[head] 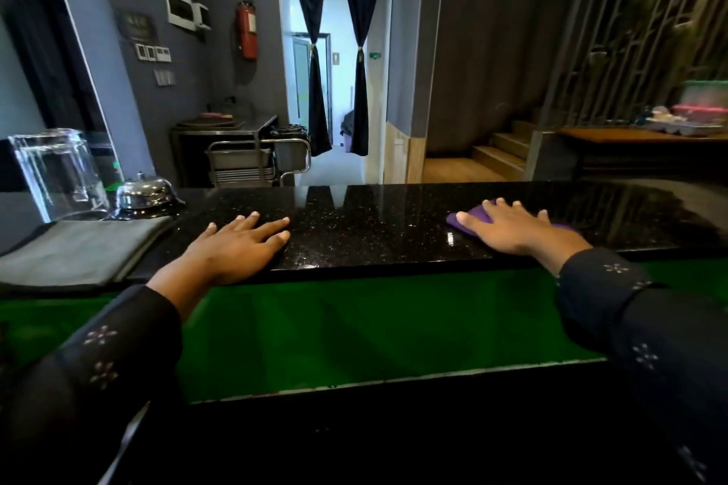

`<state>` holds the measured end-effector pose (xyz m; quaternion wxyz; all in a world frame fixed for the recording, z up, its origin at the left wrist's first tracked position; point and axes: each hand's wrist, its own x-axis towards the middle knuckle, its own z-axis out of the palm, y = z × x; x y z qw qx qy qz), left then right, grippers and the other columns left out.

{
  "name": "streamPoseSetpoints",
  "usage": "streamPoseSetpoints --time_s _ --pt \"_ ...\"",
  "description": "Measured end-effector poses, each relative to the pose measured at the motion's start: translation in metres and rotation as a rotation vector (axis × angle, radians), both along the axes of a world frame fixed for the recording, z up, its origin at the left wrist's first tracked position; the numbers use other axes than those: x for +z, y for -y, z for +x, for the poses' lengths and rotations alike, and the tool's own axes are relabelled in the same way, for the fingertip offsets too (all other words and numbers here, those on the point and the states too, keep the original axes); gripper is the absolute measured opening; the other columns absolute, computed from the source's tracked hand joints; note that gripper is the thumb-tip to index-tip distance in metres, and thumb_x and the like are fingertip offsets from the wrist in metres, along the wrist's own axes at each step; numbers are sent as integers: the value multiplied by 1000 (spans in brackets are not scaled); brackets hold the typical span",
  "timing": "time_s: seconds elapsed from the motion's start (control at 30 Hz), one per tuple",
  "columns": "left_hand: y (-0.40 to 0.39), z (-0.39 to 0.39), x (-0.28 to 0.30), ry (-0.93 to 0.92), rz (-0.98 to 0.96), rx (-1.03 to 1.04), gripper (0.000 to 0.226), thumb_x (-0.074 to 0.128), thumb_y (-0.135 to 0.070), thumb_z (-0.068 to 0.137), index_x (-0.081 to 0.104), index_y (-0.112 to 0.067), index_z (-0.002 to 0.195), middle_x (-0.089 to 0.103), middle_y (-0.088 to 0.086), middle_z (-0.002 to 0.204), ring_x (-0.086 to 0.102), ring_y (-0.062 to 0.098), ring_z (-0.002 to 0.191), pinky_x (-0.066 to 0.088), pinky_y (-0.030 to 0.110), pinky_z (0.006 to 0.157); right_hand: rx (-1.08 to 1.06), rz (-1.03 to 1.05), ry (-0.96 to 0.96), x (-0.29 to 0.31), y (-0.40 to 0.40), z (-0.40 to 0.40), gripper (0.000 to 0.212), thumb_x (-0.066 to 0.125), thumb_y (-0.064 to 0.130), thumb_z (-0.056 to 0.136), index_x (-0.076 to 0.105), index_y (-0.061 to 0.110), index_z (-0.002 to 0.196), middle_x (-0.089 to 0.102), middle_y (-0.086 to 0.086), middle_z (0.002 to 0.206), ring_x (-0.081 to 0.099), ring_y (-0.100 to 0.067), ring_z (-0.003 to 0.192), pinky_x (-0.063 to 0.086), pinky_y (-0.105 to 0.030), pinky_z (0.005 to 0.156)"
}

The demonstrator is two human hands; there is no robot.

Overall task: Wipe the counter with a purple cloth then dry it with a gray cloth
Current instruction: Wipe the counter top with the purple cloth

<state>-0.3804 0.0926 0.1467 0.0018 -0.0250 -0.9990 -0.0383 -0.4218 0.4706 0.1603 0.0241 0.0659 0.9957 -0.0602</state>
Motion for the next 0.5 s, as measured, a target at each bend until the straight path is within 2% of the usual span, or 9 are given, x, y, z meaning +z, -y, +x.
streamPoseSetpoints --time_s 0.1,0.17,0.37,0.43,0.5 --pt "-3 0 0 2 8 15 50 12 -57 96 9 -50 146 4 2 160 3 21 147 0 50 116 -20 20 18 1 10 1 91 13 80 84 7 22 154 0 -4 162 1 -29 148 -2 -57 116" --pt "-3 0 0 3 11 20 50 11 -57 96 9 -50 145 4 1 160 3 20 147 0 50 116 42 49 -5 1 34 2 93 13 81 82 9 22 154 1 -5 162 3 -30 148 1 -57 116" --pt "-4 1 1 5 21 31 49 12 -56 96 9 -50 145 4 1 160 3 20 147 0 50 116 506 6 -85 -8 153 42 91 11 79 83 8 22 154 2 -5 162 2 -26 148 -1 -54 116" --pt "-3 2 2 1 22 34 50 13 -56 97 10 -50 146 5 1 160 3 20 147 1 50 116 613 -1 -81 -10 168 62 95 20 81 82 3 21 154 -2 -3 162 -2 -23 149 -4 -53 117" --pt "-2 2 1 -10 50 26 50 15 -56 97 13 -48 146 8 2 160 5 20 147 2 49 116 684 55 -58 -7 164 75 107 40 80 77 -4 19 153 -7 -4 162 -5 -22 148 -4 -52 118"
